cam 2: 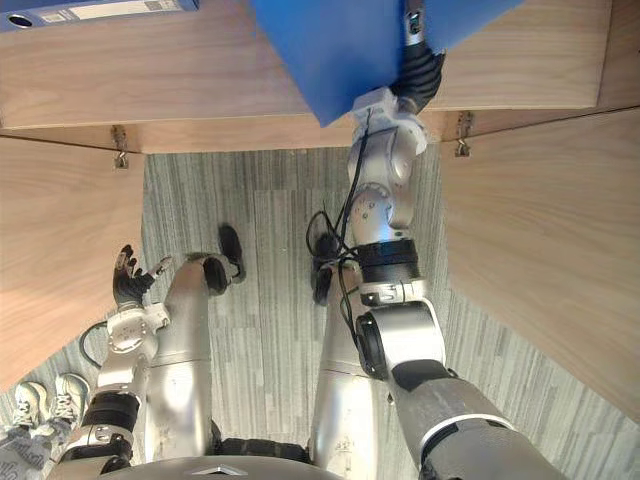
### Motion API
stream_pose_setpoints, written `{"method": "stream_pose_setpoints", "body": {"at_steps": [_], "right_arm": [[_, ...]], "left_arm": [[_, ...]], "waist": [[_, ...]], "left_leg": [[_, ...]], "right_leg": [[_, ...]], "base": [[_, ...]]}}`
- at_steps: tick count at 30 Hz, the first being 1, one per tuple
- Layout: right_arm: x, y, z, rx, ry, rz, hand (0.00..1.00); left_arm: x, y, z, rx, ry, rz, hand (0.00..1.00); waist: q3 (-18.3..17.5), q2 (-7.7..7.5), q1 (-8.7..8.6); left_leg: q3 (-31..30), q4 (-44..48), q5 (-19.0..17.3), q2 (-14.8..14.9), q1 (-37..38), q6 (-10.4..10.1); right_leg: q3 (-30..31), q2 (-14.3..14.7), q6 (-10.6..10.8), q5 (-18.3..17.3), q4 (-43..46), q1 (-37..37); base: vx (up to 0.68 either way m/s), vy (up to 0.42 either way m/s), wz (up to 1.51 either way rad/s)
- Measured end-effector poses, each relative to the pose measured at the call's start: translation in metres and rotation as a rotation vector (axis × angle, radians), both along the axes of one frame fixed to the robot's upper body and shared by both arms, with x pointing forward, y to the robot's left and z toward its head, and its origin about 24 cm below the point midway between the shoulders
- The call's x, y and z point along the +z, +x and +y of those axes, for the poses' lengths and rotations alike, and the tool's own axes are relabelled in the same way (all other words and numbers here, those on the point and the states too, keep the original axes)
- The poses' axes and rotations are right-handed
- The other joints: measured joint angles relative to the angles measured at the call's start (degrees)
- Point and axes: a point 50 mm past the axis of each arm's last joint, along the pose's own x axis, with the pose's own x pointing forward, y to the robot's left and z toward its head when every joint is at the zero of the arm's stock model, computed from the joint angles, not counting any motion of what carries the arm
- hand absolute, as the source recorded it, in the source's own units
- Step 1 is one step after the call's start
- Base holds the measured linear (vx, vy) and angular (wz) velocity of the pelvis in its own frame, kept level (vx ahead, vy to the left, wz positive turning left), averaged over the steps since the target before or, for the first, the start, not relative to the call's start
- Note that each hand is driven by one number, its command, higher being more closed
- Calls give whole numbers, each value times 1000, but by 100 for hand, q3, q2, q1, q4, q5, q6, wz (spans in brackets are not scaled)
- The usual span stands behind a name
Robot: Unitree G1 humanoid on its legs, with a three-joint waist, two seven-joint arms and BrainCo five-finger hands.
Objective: Walk over to the cabinet, pick up the folder, carry it to the office cabinet, place the folder inside the office cabinet, then close the office cabinet door
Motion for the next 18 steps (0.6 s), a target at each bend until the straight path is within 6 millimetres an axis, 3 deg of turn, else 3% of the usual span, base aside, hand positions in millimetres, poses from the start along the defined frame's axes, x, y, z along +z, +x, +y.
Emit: {"method": "stream_pose_setpoints", "body": {"at_steps": [6,16,17,18], "right_arm": [[22,-3,-18,-1,183,-58,100],[38,-7,-39,-14,378,-106,100],[42,-9,-44,-29,396,-113,0],[43,-9,-46,-34,402,-114,0]], "left_arm": [[7,6,-3,1,-5,-29,0],[20,9,-5,-4,4,-92,0],[21,10,-5,-5,5,-100,0],[21,10,-5,-4,6,-102,0]], "waist": [[0,0,0],[-18,-14,30],[-25,-17,37],[-25,-17,36]], "left_leg": [[-108,19,90,-84,-224,-19],[-248,359,90,-84,-570,-18],[-248,365,107,-83,-622,-17],[-249,365,113,-83,-631,-17]], "right_leg": [[-97,-81,-27,-16,114,-183],[-161,-114,-141,-126,562,-513],[-160,-115,-150,-121,588,-569],[-161,-115,-154,-119,595,-579]], "base": [[-39,-43,11],[-61,-40,4],[-61,-39,2],[-59,-36,1]]}}
